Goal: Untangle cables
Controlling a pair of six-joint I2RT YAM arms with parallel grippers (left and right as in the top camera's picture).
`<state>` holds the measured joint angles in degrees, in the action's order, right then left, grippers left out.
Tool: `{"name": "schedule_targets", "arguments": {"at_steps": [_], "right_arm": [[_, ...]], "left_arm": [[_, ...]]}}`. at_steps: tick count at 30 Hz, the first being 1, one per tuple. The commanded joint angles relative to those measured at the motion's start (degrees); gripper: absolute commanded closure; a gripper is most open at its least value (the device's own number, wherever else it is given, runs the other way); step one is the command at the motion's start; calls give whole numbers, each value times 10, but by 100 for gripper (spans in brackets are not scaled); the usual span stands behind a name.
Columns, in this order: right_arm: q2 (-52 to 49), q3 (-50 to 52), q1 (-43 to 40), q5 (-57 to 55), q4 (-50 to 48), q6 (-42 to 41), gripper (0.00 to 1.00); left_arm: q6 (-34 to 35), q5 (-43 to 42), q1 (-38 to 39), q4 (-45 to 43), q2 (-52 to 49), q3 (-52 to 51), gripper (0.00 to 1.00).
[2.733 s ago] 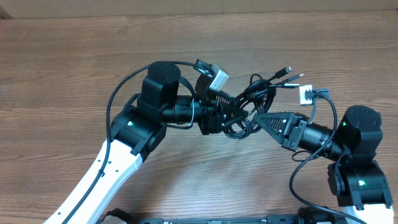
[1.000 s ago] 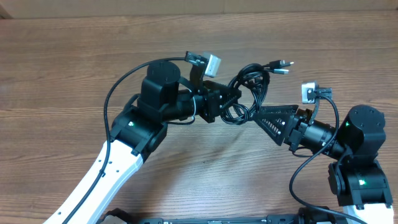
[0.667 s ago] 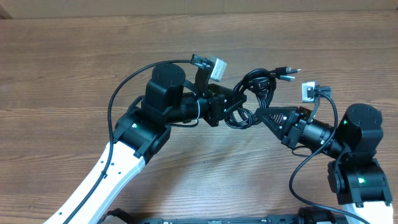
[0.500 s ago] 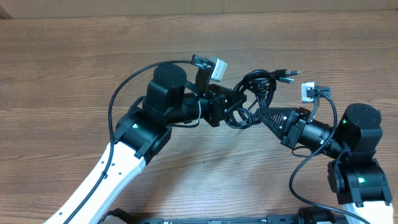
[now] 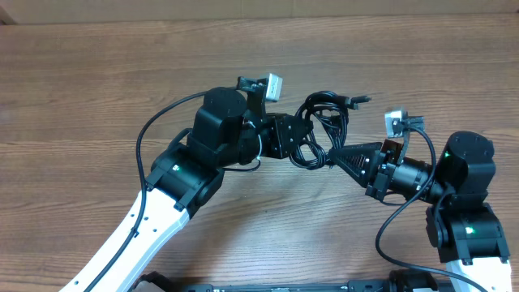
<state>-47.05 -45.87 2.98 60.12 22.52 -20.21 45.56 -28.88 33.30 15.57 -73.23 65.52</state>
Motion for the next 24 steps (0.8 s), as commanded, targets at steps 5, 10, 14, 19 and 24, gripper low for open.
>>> {"name": "schedule_targets", "arguments": {"at_steps": [5, 10, 14, 19, 24], "right_arm": [[14, -14, 3, 145, 3, 58, 96], [14, -14, 3, 161, 3, 58, 96], [14, -14, 3, 161, 3, 58, 96], [14, -14, 3, 161, 3, 57, 96], [14, -14, 3, 124, 8, 46, 82]], "left_arm": [[126, 139, -26, -8, 5, 6, 96], [221, 174, -26, -9, 5, 6, 96], [229, 183, -26, -7, 5, 6, 96], [257, 189, -26, -4, 5, 6, 96], [186, 120, -26, -15, 5, 6, 96]]}}
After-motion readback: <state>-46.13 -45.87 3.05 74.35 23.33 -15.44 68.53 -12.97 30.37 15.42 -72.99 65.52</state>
